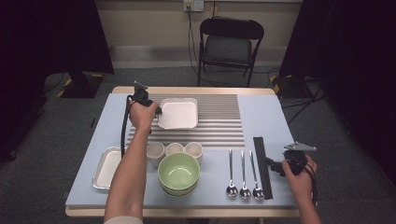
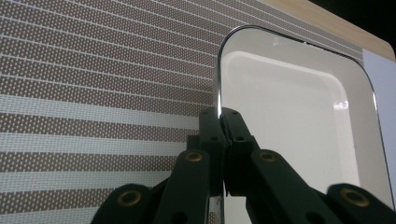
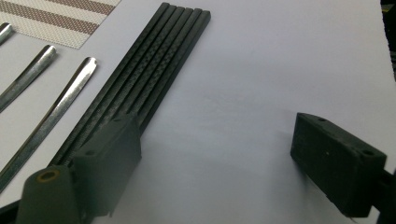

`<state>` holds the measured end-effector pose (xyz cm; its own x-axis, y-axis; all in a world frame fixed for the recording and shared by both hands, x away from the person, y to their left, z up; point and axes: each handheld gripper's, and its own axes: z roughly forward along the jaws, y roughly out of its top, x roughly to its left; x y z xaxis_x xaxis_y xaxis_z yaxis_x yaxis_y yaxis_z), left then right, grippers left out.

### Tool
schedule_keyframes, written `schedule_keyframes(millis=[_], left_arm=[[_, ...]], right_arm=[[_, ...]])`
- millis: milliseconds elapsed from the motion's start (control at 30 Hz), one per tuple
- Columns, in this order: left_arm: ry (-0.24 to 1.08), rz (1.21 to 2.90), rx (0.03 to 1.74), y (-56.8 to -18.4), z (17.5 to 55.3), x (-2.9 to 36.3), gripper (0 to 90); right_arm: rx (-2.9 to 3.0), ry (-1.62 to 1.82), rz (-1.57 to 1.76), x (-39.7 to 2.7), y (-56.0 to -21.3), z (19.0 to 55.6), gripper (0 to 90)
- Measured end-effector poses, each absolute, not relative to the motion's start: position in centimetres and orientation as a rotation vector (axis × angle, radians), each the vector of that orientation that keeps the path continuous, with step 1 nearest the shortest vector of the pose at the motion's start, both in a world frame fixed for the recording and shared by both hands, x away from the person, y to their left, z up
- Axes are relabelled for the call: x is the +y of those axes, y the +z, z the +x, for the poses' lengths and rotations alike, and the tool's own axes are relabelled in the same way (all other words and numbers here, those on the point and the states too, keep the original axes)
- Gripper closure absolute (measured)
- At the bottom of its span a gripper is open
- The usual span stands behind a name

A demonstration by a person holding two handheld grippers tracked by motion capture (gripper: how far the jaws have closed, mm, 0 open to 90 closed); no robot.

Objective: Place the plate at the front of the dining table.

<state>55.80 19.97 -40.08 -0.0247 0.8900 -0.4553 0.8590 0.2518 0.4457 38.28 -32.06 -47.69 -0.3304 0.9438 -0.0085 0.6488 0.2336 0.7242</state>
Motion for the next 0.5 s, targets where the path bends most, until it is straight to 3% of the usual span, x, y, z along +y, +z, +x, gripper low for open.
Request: schedule_keyframes(millis=[500], left_arm=[[0.072,1.589,1.876,-40.26,56.40,19.38,88.9]], right_arm=[[2.064,0.877,1.459,-32.06,-47.69,38.28,15.0]])
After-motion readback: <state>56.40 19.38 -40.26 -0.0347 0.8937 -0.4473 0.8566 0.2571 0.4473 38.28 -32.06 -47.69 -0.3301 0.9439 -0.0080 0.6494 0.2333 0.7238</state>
